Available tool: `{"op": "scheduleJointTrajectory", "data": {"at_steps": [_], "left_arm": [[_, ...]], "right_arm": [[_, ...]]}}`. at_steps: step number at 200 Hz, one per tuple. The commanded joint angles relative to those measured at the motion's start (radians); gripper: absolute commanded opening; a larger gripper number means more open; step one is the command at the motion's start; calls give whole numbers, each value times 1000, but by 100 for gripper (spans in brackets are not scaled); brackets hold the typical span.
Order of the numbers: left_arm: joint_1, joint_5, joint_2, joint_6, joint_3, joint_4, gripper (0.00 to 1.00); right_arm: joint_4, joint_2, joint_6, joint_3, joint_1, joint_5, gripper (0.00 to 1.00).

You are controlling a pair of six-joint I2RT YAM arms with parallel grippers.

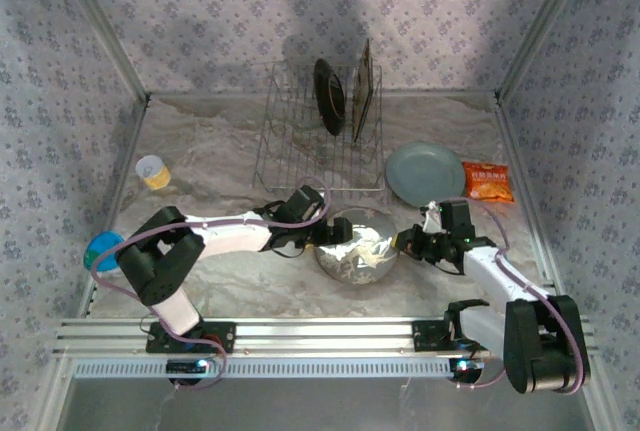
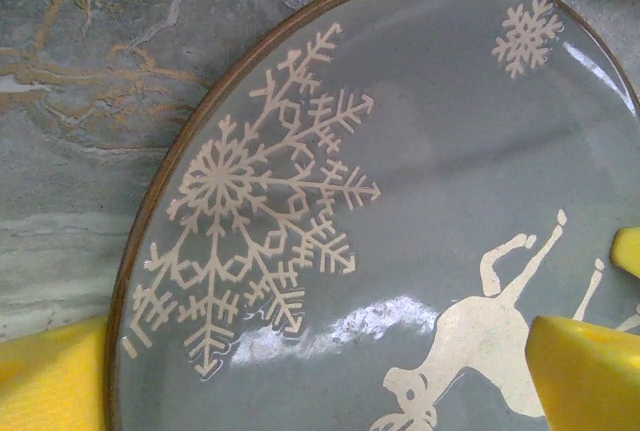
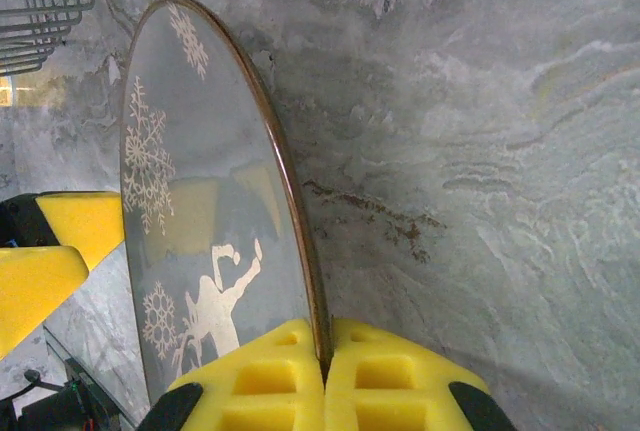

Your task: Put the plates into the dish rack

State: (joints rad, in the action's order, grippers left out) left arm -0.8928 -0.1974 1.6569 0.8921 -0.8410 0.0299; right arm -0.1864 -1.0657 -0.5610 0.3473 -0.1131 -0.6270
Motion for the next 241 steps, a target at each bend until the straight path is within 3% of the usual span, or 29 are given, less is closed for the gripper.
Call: {"op": "scheduleJointTrajectory", "data": {"at_steps": [1,88,174,241], "left_arm": [[-20,-51,-12,9,-41,46,99],[-20,1,-111,-3,-57,-33,99],[-10,59,-249,-55,-77,-164,99],[71,45,-424,-79,-72,-301,99]], "right_arm": [[-36,40,-4,4,17,-14,0],[-311,178,53,140,115,-63,0],[-473,223,70,277,133,-75,0],[-654,237,150,419,136,-140,0]]}}
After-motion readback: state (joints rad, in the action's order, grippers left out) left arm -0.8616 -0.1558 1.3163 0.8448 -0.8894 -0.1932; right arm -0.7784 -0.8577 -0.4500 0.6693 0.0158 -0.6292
